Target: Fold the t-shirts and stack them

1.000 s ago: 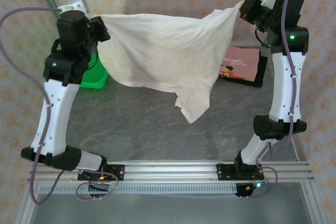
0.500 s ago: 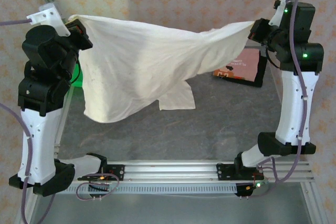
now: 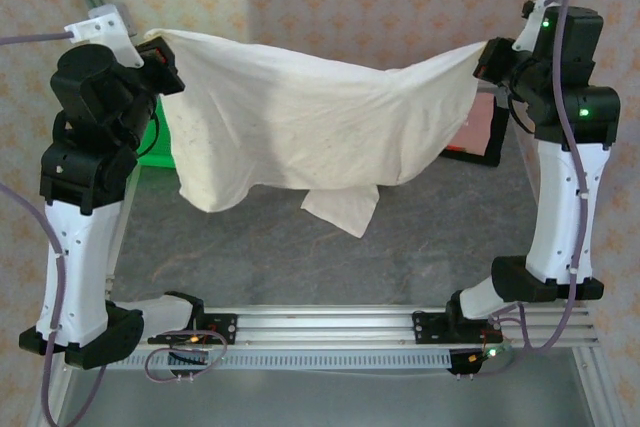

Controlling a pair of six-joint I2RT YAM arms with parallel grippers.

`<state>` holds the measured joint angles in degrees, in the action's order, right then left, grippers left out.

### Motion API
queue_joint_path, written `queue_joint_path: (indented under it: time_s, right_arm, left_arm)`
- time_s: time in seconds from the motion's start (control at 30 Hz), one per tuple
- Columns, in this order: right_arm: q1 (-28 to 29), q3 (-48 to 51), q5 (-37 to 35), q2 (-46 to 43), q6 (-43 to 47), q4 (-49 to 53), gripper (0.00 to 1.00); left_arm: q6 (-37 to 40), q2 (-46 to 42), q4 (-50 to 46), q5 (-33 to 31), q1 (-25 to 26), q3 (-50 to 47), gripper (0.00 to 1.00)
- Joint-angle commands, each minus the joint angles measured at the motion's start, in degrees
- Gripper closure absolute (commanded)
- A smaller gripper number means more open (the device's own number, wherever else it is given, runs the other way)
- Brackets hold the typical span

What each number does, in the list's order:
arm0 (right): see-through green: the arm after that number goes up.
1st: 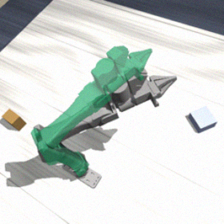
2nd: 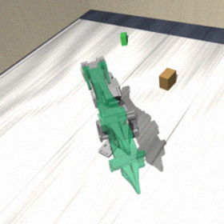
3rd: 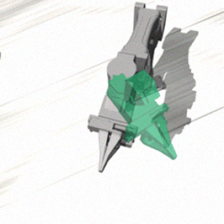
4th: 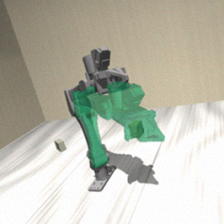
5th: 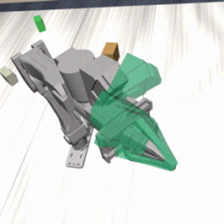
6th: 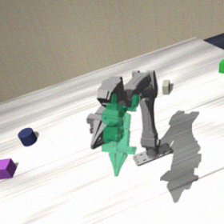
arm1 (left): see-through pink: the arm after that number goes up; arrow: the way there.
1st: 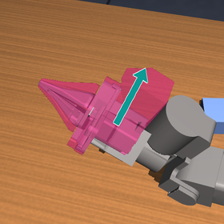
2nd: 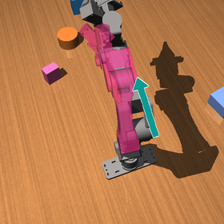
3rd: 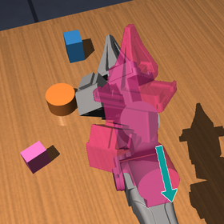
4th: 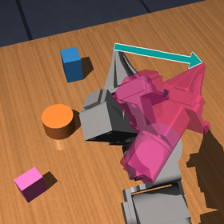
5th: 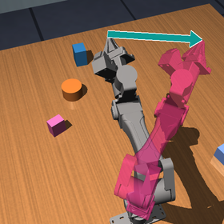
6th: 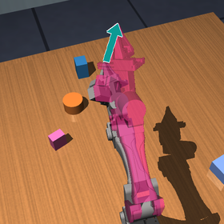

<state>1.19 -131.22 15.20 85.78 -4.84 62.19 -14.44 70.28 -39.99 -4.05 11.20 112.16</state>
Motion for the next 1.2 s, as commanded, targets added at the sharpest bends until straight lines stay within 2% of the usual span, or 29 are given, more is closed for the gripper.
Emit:
queue_joint_path:
  time_s: [0.0,0.17,0.33,0.63,0.77,0.83,1.03,1.1,1.17]
  right_arm:
    - [-0.03,-3.96,-0.04,-2.78,-0.51,-9.3,1.0]
    - [-0.05,-7.46,2.21,-4.07,-4.27,-16.53,1.0]
    - [-0.22,-11.34,2.37,-5.87,-4.83,-18.52,1.0]
    - [-0.22,-15.87,-7.73,-7.13,7.31,-14.04,1.0]
    - [-0.21,-15.78,-6.15,-6.69,9.98,-11.61,1.0]
    - [-0.21,-14.78,-5.08,-6.72,11.39,-10.41,1.0]
    - [-0.21,-9.81,-18.4,-7.48,15.28,-8.86,1.0]
    - [-0.18,-8.66,-17.11,-8.06,15.13,-9.65,1.0]
    - [-0.18,-7.1,-11.99,-9.16,14.46,-10.5,1.0]
  left_arm:
    - [1.69,-0.87,5.55,2.35,-0.57,4.77,1.0]
    - [4.57,-1.35,6.78,3.4,-0.57,9.57,1.0]
    - [8.27,-1.9,6.91,2.13,-0.56,14.29,1.0]
    - [15.76,0.64,4.05,-1.69,-0.62,23.52,1.0]
    - [19.54,2.46,3.24,-3.5,-0.57,27.45,1.0]
    - [21.56,2.67,3.08,-4.92,-0.57,27.8,1.0]
    - [21.82,1.98,1.51,-3.38,-0.6,25.54,1.0]
    - [21.71,1.17,1.04,-2.39,-0.57,23.31,1.0]
    - [22.03,-0.35,0.53,-2.33,-0.62,20.37,1.0]
